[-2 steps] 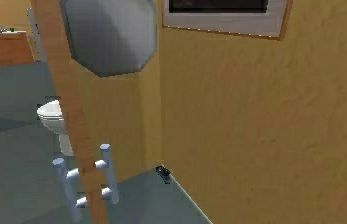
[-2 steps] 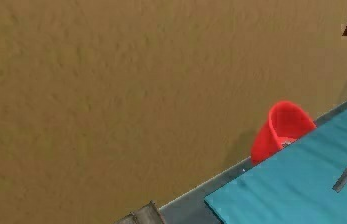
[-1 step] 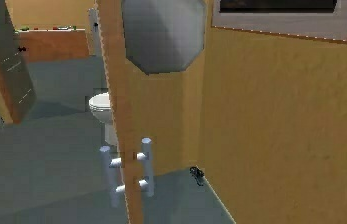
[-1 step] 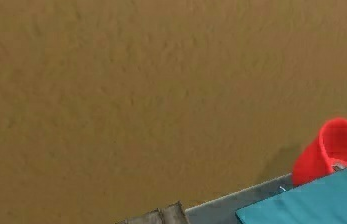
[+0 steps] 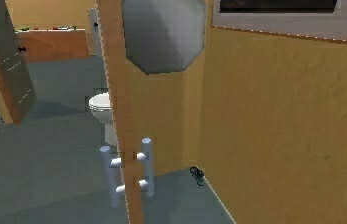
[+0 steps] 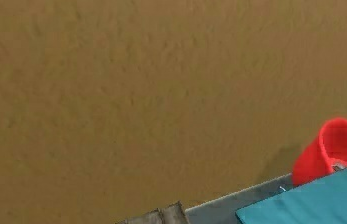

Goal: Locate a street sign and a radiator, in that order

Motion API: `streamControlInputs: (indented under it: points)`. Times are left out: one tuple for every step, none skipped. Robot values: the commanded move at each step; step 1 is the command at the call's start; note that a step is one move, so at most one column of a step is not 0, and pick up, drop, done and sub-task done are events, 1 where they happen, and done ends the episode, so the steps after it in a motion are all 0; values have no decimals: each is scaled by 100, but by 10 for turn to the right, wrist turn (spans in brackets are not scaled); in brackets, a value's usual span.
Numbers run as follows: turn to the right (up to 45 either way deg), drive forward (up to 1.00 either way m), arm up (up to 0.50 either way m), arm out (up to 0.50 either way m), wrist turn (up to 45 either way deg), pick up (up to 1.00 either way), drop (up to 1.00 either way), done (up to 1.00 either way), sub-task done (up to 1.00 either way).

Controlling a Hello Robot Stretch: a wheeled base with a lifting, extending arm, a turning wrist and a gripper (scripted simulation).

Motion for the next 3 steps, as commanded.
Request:
streamControlInputs:
  points:
    - [-450, 0, 0, 0, 0, 0, 0, 0, 0]
    - [-180, 0, 0, 0, 0, 0, 0, 0, 0]
    - [0, 40, 0, 0, 0, 0, 0, 0, 0]
